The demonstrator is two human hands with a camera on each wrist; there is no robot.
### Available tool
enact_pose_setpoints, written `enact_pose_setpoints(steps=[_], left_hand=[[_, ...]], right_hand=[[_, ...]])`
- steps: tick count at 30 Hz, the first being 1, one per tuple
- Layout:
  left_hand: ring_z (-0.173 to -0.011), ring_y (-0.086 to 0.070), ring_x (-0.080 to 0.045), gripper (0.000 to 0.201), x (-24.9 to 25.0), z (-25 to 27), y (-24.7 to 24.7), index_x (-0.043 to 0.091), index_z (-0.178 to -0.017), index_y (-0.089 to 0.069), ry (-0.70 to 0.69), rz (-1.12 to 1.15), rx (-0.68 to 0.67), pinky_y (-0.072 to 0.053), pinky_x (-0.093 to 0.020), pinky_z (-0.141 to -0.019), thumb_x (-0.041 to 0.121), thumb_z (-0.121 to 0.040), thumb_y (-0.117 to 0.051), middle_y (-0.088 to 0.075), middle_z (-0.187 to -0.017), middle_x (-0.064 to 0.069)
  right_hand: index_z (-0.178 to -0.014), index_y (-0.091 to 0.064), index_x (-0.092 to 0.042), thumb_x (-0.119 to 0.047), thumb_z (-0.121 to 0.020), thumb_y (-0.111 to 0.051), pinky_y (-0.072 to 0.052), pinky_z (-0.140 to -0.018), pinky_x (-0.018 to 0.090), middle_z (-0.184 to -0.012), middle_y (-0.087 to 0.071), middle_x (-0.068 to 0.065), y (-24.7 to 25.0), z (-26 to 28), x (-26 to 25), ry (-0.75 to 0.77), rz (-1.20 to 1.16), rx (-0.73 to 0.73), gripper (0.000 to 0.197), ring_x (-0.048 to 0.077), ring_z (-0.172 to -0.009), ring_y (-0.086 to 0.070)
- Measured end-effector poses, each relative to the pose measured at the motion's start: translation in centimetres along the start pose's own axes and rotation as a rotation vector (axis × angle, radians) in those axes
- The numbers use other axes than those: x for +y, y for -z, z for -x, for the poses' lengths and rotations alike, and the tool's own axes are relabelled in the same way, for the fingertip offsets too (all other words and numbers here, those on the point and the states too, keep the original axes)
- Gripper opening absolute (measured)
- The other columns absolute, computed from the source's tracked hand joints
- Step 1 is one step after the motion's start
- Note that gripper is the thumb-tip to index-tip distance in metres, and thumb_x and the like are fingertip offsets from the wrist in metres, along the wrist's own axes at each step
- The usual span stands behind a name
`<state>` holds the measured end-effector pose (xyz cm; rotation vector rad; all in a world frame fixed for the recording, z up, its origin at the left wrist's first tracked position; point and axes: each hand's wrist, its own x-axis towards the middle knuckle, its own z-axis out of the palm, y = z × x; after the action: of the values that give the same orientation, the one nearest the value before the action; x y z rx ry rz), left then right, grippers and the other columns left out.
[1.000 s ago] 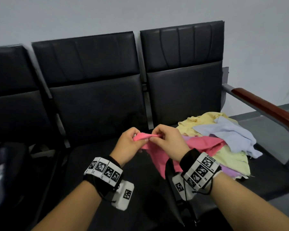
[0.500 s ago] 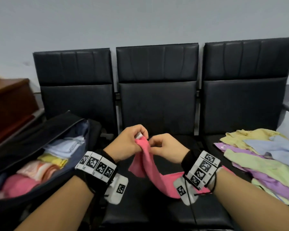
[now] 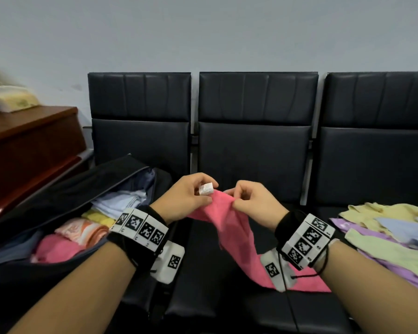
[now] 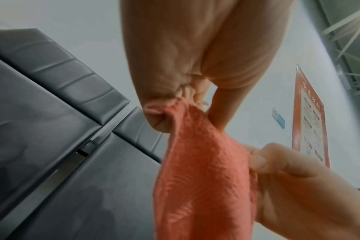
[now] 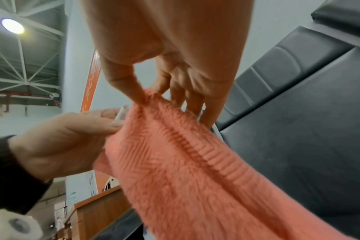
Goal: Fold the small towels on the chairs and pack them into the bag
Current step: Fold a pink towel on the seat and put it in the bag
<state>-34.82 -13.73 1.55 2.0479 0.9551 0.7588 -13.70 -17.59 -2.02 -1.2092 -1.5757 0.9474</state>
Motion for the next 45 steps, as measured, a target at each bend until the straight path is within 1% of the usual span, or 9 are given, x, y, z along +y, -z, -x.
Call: enact_pose_setpoints(steps=[5,8,12,20,25,31,37,42,45], left_hand=[[-0.078,-0.064,-0.003,0.026,1.0,-0.2,-0.4,0.006,-0.105,-0.068,-0.145,-0.005,-0.060,-0.051,-0.019,-0.074,-0.008,-0.082,-0.070,-0.070,-0.088,0.001],[-0.080,-0.067,-0.014,0.022,1.1,0.0,-0.2,0.011,-0.101,-0.070,-0.165,-0.068,-0.084,-0.054,-0.030,-0.075,-0.002,-0.083,-0.072,-0.072,-0.089,-0.008],[-0.074,-0.064,-0.001,0.025,0.6,0.3,0.5,0.019,-0.096,-0.072,-0.176,-0.270,-0.023,-0.053,-0.020,-0.067,-0.001,-0.081,-0.070,-0.070,-0.081,0.006],[-0.067,-0.064,-0.007,0.033,-1.7,-0.2,5.4,0.021,-0.074,-0.070,-0.025,-0.296,0.498,-0.046,-0.014,-0.059,-0.010,-0.070,-0.059,-0.070,-0.071,0.007],[-0.058,-0.059,0.000,0.031,-3.6,-0.2,8.5,0.025,-0.068,-0.066,0.071,-0.283,0.669,-0.043,-0.009,-0.049,-0.005,-0.073,-0.063,-0.066,-0.066,0.009],[-0.070,-0.066,-0.013,0.018,-4.6,-0.7,7.0,0.023,-0.070,-0.068,0.172,-0.281,0.503,-0.051,-0.028,-0.063,0.009,-0.080,-0.073,-0.069,-0.069,0.006],[-0.103,-0.067,-0.021,0.025,-2.5,-1.2,1.2,0.013,-0.104,-0.069,0.098,-0.231,0.124,-0.050,-0.036,-0.099,0.006,-0.081,-0.076,-0.071,-0.105,-0.005],[-0.081,-0.067,-0.003,0.021,0.4,-1.9,-3.9,0.014,-0.109,-0.067,0.071,0.186,-0.073,-0.052,-0.018,-0.075,0.020,-0.090,-0.072,-0.074,-0.090,0.007],[-0.061,-0.059,0.006,0.016,0.4,-2.1,-4.8,0.017,-0.102,-0.064,0.046,0.179,-0.090,-0.044,-0.011,-0.060,0.014,-0.089,-0.072,-0.067,-0.065,0.014]], right_hand=[[-0.067,-0.054,-0.020,-0.024,-0.073,-0.069,-0.034,-0.067,0.035,-0.073,-0.048,0.008,-0.7,0.4,-0.6,-0.067,-0.148,-0.103,0.016,0.022,-0.073,-0.041],[-0.072,-0.057,-0.023,-0.022,-0.077,-0.075,-0.037,-0.063,0.031,-0.071,-0.051,0.008,-0.3,0.2,-0.5,-0.007,-0.088,-0.082,0.018,0.021,-0.069,-0.044],[-0.084,-0.064,-0.021,-0.015,-0.078,-0.081,-0.044,-0.060,0.024,-0.067,-0.062,-0.003,0.3,-0.1,0.0,0.012,0.021,-0.148,0.019,0.013,-0.064,-0.055],[-0.080,-0.067,0.003,-0.019,-0.081,-0.081,-0.046,-0.062,0.029,-0.072,-0.063,0.005,2.4,0.8,1.3,-0.118,0.174,-0.301,0.026,0.015,-0.067,-0.057],[-0.075,-0.066,0.003,-0.006,-0.082,-0.077,-0.039,-0.060,0.029,-0.066,-0.056,0.003,6.5,1.0,2.3,-0.128,0.175,-0.089,0.016,0.011,-0.064,-0.049],[-0.077,-0.068,-0.005,0.008,-0.082,-0.070,-0.044,-0.061,0.020,-0.067,-0.063,-0.002,7.5,0.5,1.6,-0.013,-0.018,0.237,0.014,0.003,-0.062,-0.055],[-0.086,-0.069,-0.013,0.011,-0.077,-0.067,-0.047,-0.067,0.021,-0.079,-0.067,0.001,4.4,0.0,-0.8,0.124,0.143,0.156,0.026,0.008,-0.072,-0.059],[-0.093,-0.062,-0.024,-0.006,-0.077,-0.073,-0.053,-0.067,0.039,-0.077,-0.066,0.006,1.1,0.2,-0.7,0.129,0.202,0.092,0.026,0.015,-0.067,-0.058],[-0.091,-0.060,-0.029,-0.018,-0.081,-0.077,-0.053,-0.063,0.033,-0.075,-0.065,-0.001,0.4,0.6,-0.3,0.127,0.182,0.106,0.023,0.012,-0.064,-0.058]])
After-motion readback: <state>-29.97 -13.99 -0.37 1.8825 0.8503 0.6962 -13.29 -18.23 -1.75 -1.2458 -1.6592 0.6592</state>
